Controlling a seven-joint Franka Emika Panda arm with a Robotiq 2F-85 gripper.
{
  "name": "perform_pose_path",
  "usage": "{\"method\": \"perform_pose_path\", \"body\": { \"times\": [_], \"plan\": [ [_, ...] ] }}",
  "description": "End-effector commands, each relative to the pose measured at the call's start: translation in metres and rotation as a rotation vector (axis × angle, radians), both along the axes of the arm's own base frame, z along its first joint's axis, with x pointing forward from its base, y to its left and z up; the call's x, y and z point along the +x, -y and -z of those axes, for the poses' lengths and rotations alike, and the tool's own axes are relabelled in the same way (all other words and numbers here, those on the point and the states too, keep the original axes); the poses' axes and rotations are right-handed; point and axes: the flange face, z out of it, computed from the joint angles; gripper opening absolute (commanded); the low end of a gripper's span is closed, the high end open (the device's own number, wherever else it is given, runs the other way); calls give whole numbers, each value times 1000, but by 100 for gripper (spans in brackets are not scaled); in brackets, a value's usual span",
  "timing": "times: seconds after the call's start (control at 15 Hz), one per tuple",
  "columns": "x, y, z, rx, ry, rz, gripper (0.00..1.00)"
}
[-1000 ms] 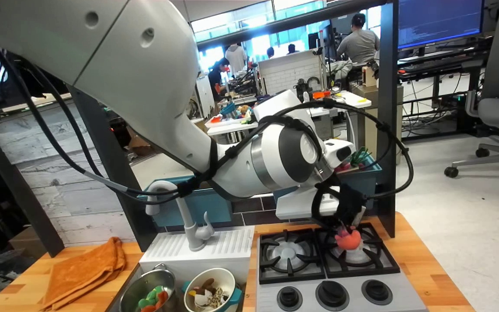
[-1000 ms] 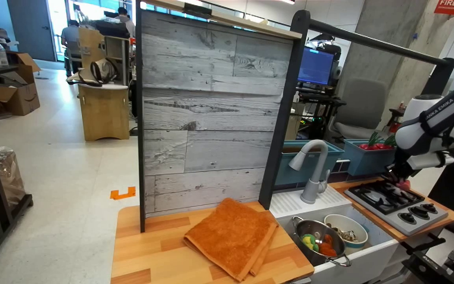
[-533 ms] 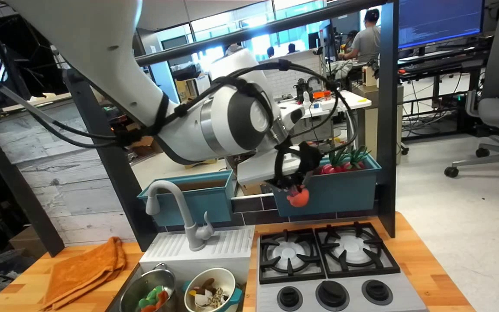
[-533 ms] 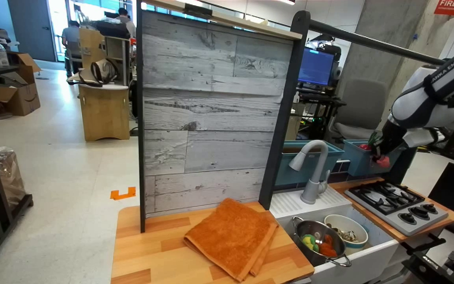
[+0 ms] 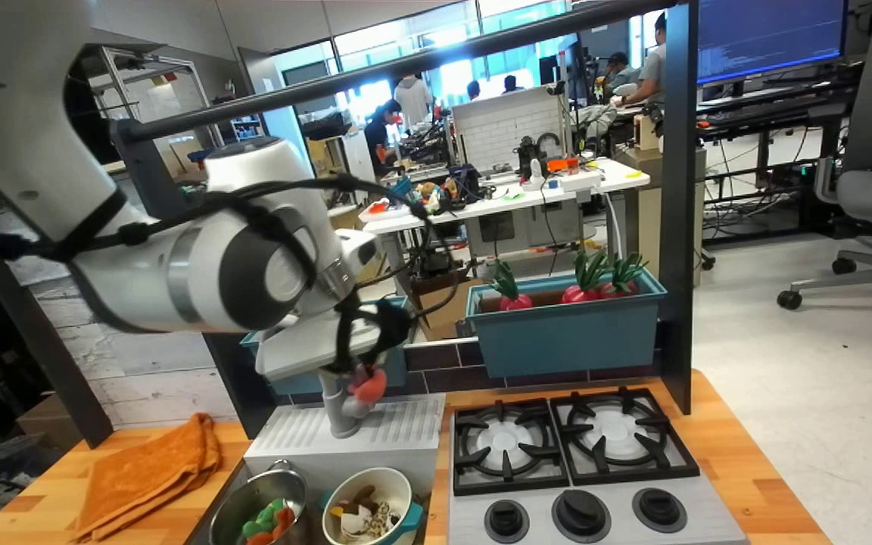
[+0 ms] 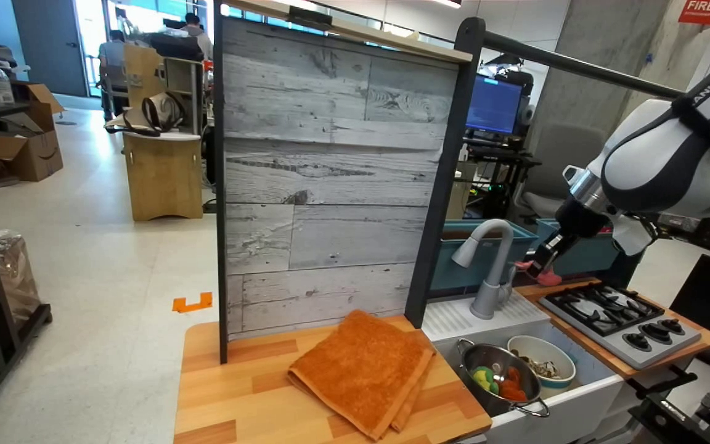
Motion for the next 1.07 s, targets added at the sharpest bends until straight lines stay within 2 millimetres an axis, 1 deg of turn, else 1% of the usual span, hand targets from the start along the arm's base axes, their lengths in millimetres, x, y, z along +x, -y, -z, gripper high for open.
{"method": "perform_pose_path", "body": {
  "times": [0.0, 0.13, 0.27, 0.4, 0.53, 0.67, 0.8, 0.93, 1.0],
  "plan": [
    [-59, -77, 3, 23, -34, -205, 4],
    [-82, -119, 26, -40, -78, -276, 4],
    [-100, -147, 50, -88, -116, -322, 4],
    [-106, -180, 68, -146, -120, -380, 4],
    [-108, -208, 77, -206, -75, -441, 4],
    [-107, -227, 81, -251, -27, -485, 4],
    [-107, -239, 84, -281, 0, -495, 4],
    [-104, -241, 86, -308, 12, -480, 4],
    [-104, -238, 86, -323, 15, -468, 4]
  ]
}}
